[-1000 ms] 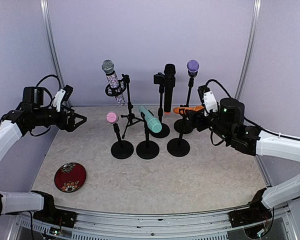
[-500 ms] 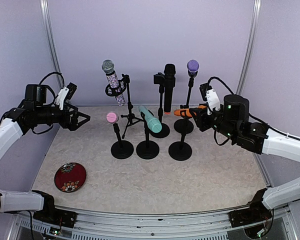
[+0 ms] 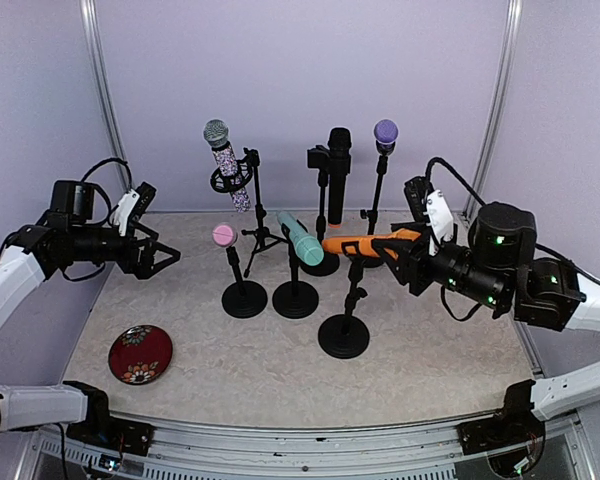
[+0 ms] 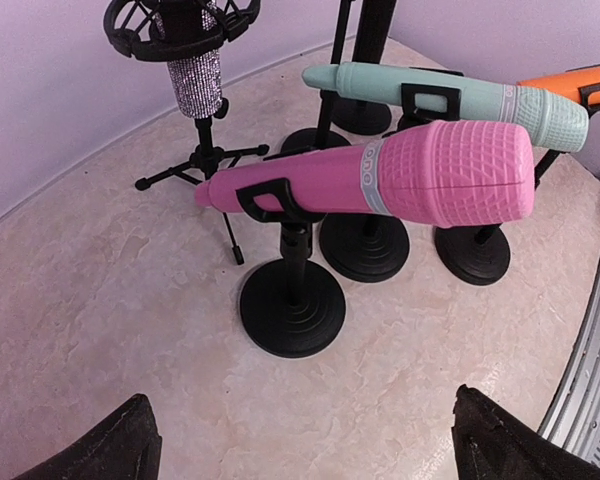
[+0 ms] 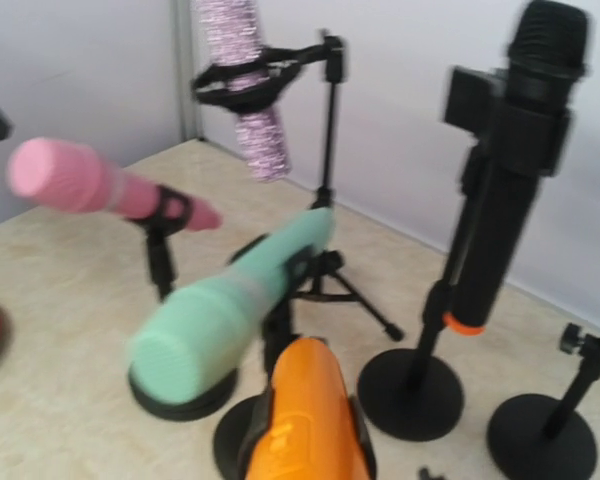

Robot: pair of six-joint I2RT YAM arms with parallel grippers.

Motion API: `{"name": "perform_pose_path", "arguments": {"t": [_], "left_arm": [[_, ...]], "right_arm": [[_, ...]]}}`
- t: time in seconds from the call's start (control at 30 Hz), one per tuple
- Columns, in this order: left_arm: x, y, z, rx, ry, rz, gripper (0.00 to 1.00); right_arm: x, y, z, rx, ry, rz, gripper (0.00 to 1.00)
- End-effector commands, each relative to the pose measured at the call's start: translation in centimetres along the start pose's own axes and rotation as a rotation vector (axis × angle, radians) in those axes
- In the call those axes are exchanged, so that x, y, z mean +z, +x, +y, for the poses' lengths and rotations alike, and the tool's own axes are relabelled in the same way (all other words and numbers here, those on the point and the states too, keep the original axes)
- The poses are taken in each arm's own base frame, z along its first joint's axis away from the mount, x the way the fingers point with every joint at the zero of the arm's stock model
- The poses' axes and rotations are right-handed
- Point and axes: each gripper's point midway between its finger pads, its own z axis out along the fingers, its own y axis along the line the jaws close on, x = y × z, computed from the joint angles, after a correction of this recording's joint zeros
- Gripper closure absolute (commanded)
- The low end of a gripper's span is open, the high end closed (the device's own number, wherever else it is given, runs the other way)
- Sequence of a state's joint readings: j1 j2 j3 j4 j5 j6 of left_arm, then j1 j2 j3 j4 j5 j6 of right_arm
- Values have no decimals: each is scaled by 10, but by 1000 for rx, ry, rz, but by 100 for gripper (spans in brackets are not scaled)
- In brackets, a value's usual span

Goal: Remove the microphone from the stand

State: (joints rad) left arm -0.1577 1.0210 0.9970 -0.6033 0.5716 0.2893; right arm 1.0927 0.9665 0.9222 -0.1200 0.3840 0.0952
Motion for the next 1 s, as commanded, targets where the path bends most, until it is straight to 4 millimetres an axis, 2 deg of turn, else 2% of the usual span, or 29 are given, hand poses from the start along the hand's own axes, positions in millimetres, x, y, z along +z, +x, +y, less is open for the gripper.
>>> {"name": "perform_pose_path", "arguments": {"t": [0.0,0.17,0.37,0.47,0.53,0.63,0.77,0.8,0.87,0.97], "left_arm": [[-4,4,-7,9,30,4,1],[-7,8,-10,9,36,9,1],[-11,8,-13,15,40,14,1],[-12,7,-14,17,44,9,1],[-12,7,-16,16,54,8,1],[-12,9,-18,9,62,10,1],[-13,10,-15,7,40,14,1],[-13,10,-14,7,37,15,1],[-13,11,-15,3,41,20,1],[-14,13,-20,6,60,18,1]], "right_arm": [[-13,-8,21,40,-43,7,100],[-22,4,44,50,-108,53,100],[-36,15,55,72,-142,119,100],[-36,30,63,77,-163,153,100],[-29,31,76,83,-198,127,100],[-14,18,104,62,-260,63,100],[14,-20,140,16,-312,-53,100],[16,-36,146,20,-323,-94,100],[28,-53,159,-2,-333,-142,100],[48,-65,174,-15,-324,-201,100]]}}
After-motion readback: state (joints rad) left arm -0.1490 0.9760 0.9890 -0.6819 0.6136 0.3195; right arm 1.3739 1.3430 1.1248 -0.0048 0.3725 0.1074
